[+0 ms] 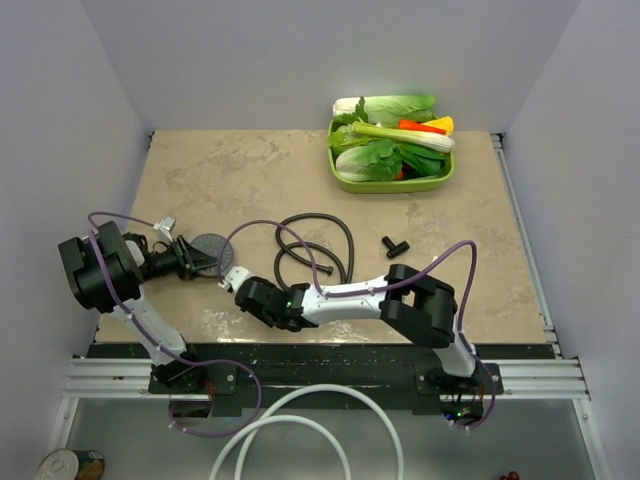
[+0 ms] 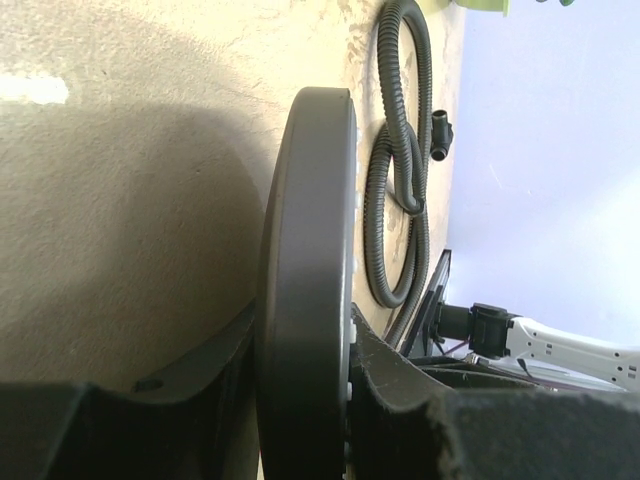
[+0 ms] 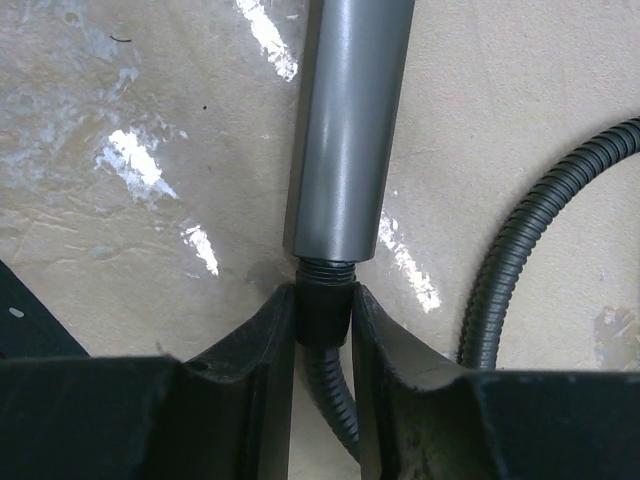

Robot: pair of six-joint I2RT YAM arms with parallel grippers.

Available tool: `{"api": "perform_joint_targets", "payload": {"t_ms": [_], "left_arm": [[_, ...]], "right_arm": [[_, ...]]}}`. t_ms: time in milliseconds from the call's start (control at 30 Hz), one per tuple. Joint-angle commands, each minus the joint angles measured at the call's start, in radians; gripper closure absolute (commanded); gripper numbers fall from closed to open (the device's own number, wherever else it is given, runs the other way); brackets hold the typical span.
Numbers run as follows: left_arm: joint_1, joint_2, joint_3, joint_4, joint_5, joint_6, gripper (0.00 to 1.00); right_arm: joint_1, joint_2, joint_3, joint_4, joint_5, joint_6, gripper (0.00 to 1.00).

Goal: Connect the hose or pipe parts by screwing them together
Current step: Install the bathroom fixture on the pipeline.

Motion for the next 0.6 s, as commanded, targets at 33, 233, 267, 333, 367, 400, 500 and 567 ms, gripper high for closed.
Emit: {"api": "perform_joint_targets", "payload": {"t_ms": [33, 233, 267, 333, 367, 400, 500, 567], "left_arm": [[0.004, -0.041, 0.008, 0.022, 0.020, 0.079, 1.00], [0.004, -0.033, 0.013, 0.005, 0.043, 0.096, 1.00], [0.004, -0.033, 0.015, -0.004, 0.057, 0.105, 1.00], [0.004, -0.032, 0.021, -0.019, 0.066, 0.120, 1.00], [0.004, -0.030, 0.021, -0.021, 0.068, 0.120, 1.00], [0.002, -0.030, 0.021, -0.023, 0.071, 0.125, 1.00], [0.004, -0.024, 0.025, -0.033, 0.080, 0.130, 1.00], [0.004, -0.016, 0.028, -0.042, 0.086, 0.136, 1.00]], "right_arm": [[-0.045, 0.024, -0.001, 0.053, -0.094, 0.030, 0.95], [-0.120, -0.073, -0.083, 0.197, -0.350, 0.086, 1.00], [-0.132, -0.084, -0.100, 0.240, -0.415, 0.099, 1.00], [-0.173, -0.111, -0.151, 0.342, -0.570, 0.146, 1.00], [-0.187, -0.117, -0.166, 0.375, -0.614, 0.166, 1.00], [-0.213, -0.122, -0.198, 0.449, -0.669, 0.186, 1.00], [-0.258, -0.122, -0.255, 0.602, -0.811, 0.278, 1.00], [-0.278, -0.116, -0.284, 0.733, -0.902, 0.362, 1.00]]}}
